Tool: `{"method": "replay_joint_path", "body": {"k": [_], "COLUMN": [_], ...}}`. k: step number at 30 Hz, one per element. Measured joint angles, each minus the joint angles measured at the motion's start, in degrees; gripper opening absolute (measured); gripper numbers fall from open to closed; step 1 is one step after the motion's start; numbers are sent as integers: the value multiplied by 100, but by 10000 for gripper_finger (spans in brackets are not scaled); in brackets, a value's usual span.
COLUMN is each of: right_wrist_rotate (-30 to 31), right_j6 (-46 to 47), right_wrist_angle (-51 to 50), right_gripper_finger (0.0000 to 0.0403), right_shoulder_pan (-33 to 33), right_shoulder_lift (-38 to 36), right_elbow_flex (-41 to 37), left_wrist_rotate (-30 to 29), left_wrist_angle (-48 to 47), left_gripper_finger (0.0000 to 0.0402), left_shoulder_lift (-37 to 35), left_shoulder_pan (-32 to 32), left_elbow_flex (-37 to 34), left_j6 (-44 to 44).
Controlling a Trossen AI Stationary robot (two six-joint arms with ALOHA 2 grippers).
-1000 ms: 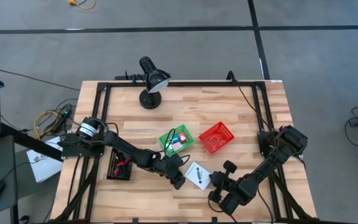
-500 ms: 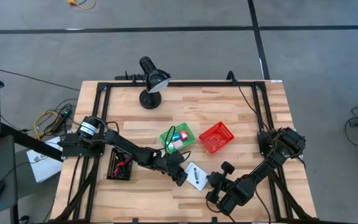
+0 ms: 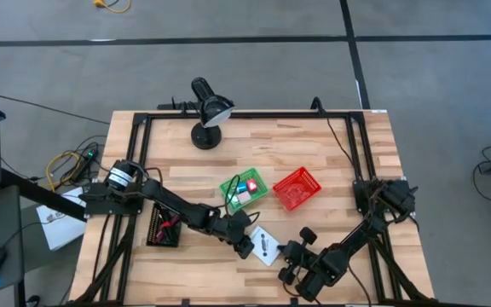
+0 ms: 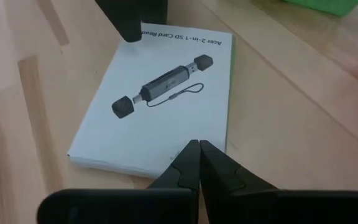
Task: Pick and place items into bin
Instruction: Put the white card reader box into the red bin
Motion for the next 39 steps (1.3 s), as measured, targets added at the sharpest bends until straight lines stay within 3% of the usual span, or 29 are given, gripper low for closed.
{"method": "replay_joint_path", "body": {"k": [13,18,29,35,39], "right_wrist_rotate": [215,270,515,-220,-1448], "right_j6": [-55,-106,-1795,-1846,-1786], "right_wrist_angle": [162,156,204,-207,-569], "right_gripper_finger": [0,0,1,34,60], "right_shoulder_pan": [-71,-73,181,123,91], "right_shoulder_lift": [-72,-68,-545,-853,-1015], "right_elbow_flex": [-17,-22,281,396,400], "left_wrist_rotate": [712,702,297,355,230], "left_wrist_angle": [592,544,608,585,474], "left_gripper_finger": [183,183,183,183,183], "left_shoulder_lift": [24,22,-13,-11,-10], "left_shoulder_pan": [-66,-59,23,45,52], "left_elbow_flex": [68,87,136,131,127], "left_j6": [157,203,428,431,431]}}
